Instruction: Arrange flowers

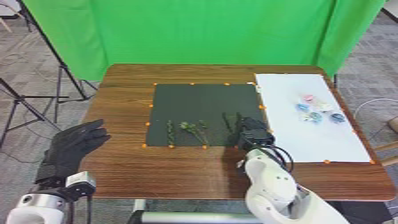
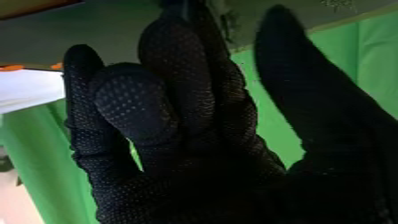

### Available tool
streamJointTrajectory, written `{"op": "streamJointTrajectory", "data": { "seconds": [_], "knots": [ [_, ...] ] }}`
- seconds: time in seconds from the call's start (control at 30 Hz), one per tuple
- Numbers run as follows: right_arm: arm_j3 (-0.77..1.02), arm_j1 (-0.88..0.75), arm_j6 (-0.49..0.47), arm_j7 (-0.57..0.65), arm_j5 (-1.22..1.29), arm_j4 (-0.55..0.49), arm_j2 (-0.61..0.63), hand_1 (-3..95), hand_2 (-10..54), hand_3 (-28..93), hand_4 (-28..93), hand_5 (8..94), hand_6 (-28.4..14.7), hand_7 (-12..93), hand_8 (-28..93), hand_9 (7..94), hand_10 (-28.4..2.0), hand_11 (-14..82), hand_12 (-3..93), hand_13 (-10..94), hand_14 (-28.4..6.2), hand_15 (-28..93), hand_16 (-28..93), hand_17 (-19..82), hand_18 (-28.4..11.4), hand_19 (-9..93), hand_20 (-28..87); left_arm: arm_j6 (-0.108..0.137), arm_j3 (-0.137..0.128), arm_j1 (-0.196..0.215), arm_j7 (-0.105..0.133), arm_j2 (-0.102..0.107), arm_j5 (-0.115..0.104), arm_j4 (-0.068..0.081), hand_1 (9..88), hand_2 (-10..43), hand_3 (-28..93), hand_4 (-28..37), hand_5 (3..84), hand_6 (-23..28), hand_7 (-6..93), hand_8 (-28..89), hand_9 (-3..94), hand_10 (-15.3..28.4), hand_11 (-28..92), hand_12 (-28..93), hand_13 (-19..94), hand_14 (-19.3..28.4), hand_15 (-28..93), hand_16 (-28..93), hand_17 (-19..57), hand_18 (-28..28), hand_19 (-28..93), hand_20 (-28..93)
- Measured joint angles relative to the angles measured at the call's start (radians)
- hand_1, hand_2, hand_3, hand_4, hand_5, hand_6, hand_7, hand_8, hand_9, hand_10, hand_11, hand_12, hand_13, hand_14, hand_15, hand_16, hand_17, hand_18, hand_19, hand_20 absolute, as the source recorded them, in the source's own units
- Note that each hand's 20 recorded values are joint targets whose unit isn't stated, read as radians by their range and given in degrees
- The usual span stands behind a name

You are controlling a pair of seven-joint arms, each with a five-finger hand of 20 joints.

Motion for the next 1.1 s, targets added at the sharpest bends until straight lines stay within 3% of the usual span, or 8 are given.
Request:
{"op": "streamJointTrajectory", "data": {
  "seconds": [0.37,0.57,0.7,0.77,0.93,1.1],
  "knots": [
    [0.003,-0.005,-0.006,0.000,0.020,-0.018,-0.001,29.2,-4.8,74,-22,73.5,-9.7,31,-7,72.1,-20.3,54.4,25.7,71,-15.7,76,25,33,-28.4,89,-5,-0.001,-0.003,0.001,-0.006,-0.006,0.004,0.000,27.9,10.0,79,-13.3,47.2,14.6,13.0,-8,40.3,22.6,38,10,30,28.4,61,-13,-8.4,21.3,59,17],
    [-0.020,-0.011,0.003,0.008,-0.178,-0.023,0.017,25.2,-2.3,73,-21,72.1,-11.2,33,-6,70.1,-22.3,55.8,26.0,70,-16.9,77,25,33,-28.4,88,-7,-0.001,-0.006,0.008,-0.004,-0.008,0.004,-0.001,28.0,10.0,79,-13.3,47.2,14.6,13.2,-8,40.4,22.6,38,10,30,28.4,61,-13,-8.4,21.3,59,17],
    [-0.006,-0.031,0.038,0.006,-0.228,-0.082,0.051,22.2,0.4,72,-21,71.7,-11.7,35,-6,69.8,-23.2,56.2,26.3,70,-17.5,77,25,32,-28.4,88,-7,0.000,-0.017,0.022,-0.004,-0.012,0.004,-0.004,27.9,10.0,79,-13.3,47.3,14.7,13.3,-8,40.4,22.7,38,10,30,28.4,61,-13,-8.3,21.3,59,17],
    [0.007,-0.038,0.058,0.003,-0.206,-0.121,0.071,20.8,2.5,72,-21,71.3,-12.2,35,-7,68.8,-23.9,55.9,26.5,69,-18.5,78,25,31,-28.4,87,-8,0.000,-0.019,0.026,-0.004,-0.014,0.004,-0.004,28.0,10.0,79,-13.4,47.3,14.7,13.3,-8,40.4,22.7,38,10,30,28.4,61,-13,-8.3,21.3,59,17],
    [0.064,-0.042,0.068,-0.033,-0.093,-0.167,0.094,18.4,5.9,72,-21,63.4,-15.7,23,-5,57.1,-28.3,48.2,24.1,56,-23.9,77,19,28,-28.4,85,-15,0.002,-0.014,0.029,0.006,-0.014,0.001,-0.004,28.0,10.0,79,-13.5,47.3,14.7,13.4,-8,40.5,22.7,38,10,30,28.4,61,-13,-8.3,21.3,59,17],
    [0.201,-0.042,0.023,-0.071,0.111,-0.167,0.098,20.0,5.3,74,-21,59.2,-15.9,23,-7,52.9,-28.4,45.0,22.9,53,-23.3,78,19,30,-28.4,88,-15,0.007,-0.003,0.029,0.032,0.000,-0.008,-0.004,27.5,9.9,79,-14.0,47.3,14.7,13.4,-8,40.5,22.8,39,10,30,28.4,61,-13,-8.4,21.4,59,17]
  ]
}}
